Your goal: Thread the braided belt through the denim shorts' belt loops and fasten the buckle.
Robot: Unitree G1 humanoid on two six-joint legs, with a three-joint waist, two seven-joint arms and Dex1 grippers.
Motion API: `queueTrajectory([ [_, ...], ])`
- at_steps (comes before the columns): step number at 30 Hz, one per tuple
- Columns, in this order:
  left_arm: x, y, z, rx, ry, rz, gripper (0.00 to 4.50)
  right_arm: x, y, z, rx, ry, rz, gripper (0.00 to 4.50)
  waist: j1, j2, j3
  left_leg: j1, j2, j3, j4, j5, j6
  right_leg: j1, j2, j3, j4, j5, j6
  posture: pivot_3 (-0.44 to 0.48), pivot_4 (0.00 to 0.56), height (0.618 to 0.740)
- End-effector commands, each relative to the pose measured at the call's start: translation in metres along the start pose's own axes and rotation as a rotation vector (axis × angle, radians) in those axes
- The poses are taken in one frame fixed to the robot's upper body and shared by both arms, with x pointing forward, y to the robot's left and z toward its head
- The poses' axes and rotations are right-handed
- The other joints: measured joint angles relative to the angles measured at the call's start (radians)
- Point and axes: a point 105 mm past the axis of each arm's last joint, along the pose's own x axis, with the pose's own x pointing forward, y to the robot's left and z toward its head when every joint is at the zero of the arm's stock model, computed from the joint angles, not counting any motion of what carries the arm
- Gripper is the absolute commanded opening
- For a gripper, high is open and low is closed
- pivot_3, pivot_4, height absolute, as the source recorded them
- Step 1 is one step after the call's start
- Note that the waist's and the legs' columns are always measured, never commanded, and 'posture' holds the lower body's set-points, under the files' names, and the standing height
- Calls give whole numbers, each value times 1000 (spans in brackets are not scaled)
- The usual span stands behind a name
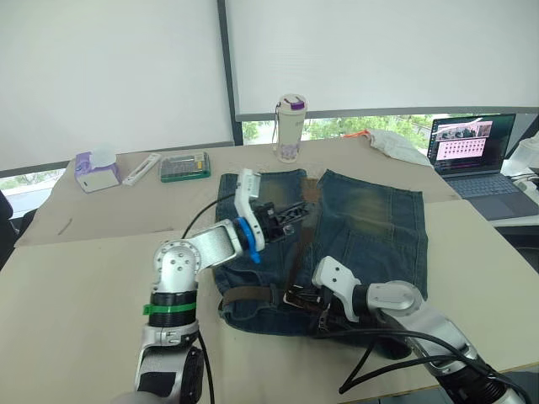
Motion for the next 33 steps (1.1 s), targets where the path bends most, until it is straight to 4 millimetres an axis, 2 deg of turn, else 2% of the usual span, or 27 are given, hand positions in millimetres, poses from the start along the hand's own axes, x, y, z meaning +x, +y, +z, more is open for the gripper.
queueTrajectory([
  [1, 19, -22, -8, -2, 60, -131, 0, 7, 11, -32, 76, 112, 26, 22, 0, 0, 0, 0, 0, 0, 0, 0, 0, 0, 0, 0, 0, 0, 0, 0, 150, 740],
  [5, 33, -17, -34, -7, 175, -137, 0, 7, 12, -34, 87, 111, 5, 22, 0, 1, -1, 1, 0, 0, 0, 0, 0, 1, 0, 0, 0, 0, 0, 0, 150, 740],
  [8, 38, -6, -37, 19, 185, -97, 0, 7, 13, -35, 96, 106, -14, 22, 0, 1, -1, 1, 0, 0, 0, 0, 0, 1, 0, 0, 0, 0, 0, 0, 150, 740],
  [11, 36, 3, -35, 88, 190, -71, 1025, 7, 15, -35, 105, 100, -32, 0, 0, 2, -2, 1, 0, 0, 0, 0, 0, 1, 0, 0, -1, 0, 0, 0, 150, 740],
  [13, 28, 8, -24, 136, 160, -51, 1704, 6, 15, -35, 109, 95, -39, 0, -1, 2, -2, 1, 0, 0, 0, 0, 0, 0, 0, 0, 0, 0, 0, 0, 150, 740],
  [16, 0, 21, -1, 167, 134, -14, 2710, 5, 16, -35, 109, 94, -44, 0, -3, 3, -2, 1, 0, 0, -1, 0, 0, 0, 0, 0, 0, 0, 0, 0, 150, 740],
  [18, -25, 31, 7, 204, 153, 20, 2710, 5, 16, -35, 109, 93, -46, 0, -5, 3, -2, 1, 1, 0, -1, 0, 0, -1, 1, 0, 0, 0, 0, 0, 150, 740],
  [21, -55, 47, 6, 245, 208, 81, 2710, 5, 16, -36, 111, 91, -44, 0, -6, 3, -2, 2, 0, 0, -2, 0, 0, -1, 1, 0, 0, -1, 0, 0, 150, 740],
  [23, -65, 45, -2, 283, 256, 60, 2151, 5, 16, -36, 110, 88, -40, 0, -1, 3, -2, 2, 0, -1, -1, 0, 0, 0, 0, -1, 0, -1, 1, 0, 150, 740],
  [24, -67, 44, -8, 299, 284, 51, 1918, 5, 16, -35, 107, 87, -36, 0, 1, 2, -2, 2, -1, -1, -1, 0, 0, 0, 0, -1, -1, -1, 1, 0, 150, 740],
  [26, -69, 45, -19, 301, 322, 42, 1175, 6, 16, -35, 104, 85, -31, 0, 1, 1, -2, 2, -1, -2, -1, 0, 0, 1, 0, -1, -1, -1, 1, 0, 150, 740],
  [29, -69, 53, -38, 282, 376, 71, 181, 6, 16, -34, 100, 85, -29, 0, -2, 2, -2, 2, 0, -2, -1, 0, 0, 1, 0, -1, 0, -1, 1, 0, 150, 740],
  [30, -68, 55, -45, 275, 394, 78, 43, 6, 16, -34, 100, 85, -29, 0, -3, 2, -3, 2, 0, -2, -1, 0, 0, 1, 0, -1, 0, -1, 0, 0, 150, 740],
  [33, -65, 59, -68, 241, 458, 86, 43, 6, 17, -35, 100, 87, -29, 0, -2, 2, -3, 1, 0, -1, -2, 0, 1, 0, 0, 0, 0, -1, 0, 0, 150, 740],
])
